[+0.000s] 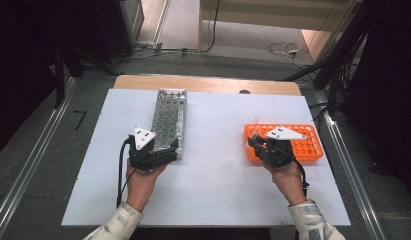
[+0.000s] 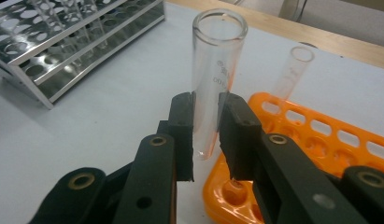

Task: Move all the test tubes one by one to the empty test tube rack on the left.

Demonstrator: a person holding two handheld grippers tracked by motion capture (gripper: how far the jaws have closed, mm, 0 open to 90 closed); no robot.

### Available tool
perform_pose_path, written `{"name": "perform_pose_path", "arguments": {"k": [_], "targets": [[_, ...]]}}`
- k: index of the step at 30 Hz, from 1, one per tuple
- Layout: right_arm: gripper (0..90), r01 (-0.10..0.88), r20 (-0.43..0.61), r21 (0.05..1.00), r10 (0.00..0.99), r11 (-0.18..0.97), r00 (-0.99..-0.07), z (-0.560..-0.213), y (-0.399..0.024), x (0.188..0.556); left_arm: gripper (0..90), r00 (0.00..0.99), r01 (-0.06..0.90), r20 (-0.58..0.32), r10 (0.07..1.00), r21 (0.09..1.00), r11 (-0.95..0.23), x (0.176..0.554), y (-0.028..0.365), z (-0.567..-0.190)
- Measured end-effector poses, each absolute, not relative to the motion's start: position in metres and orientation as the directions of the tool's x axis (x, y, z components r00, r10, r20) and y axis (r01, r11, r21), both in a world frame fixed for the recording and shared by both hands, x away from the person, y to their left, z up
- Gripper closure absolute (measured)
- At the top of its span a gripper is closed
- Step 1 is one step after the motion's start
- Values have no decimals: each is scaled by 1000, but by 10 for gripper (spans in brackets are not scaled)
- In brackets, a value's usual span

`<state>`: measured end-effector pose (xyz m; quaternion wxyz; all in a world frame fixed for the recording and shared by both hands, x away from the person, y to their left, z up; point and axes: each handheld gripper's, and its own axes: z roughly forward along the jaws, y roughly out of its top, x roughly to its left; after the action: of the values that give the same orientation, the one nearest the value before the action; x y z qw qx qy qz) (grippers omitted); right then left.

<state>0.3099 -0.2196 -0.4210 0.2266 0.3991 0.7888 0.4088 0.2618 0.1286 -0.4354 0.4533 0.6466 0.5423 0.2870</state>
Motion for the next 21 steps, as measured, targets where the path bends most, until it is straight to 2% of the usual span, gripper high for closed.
{"name": "perform_pose_path", "arguments": {"k": [21], "targets": [[728,420,-40,797,731,435,-681,-436,-176,297,134,288,438,-116,950,899,-23,257,116,-434]]}}
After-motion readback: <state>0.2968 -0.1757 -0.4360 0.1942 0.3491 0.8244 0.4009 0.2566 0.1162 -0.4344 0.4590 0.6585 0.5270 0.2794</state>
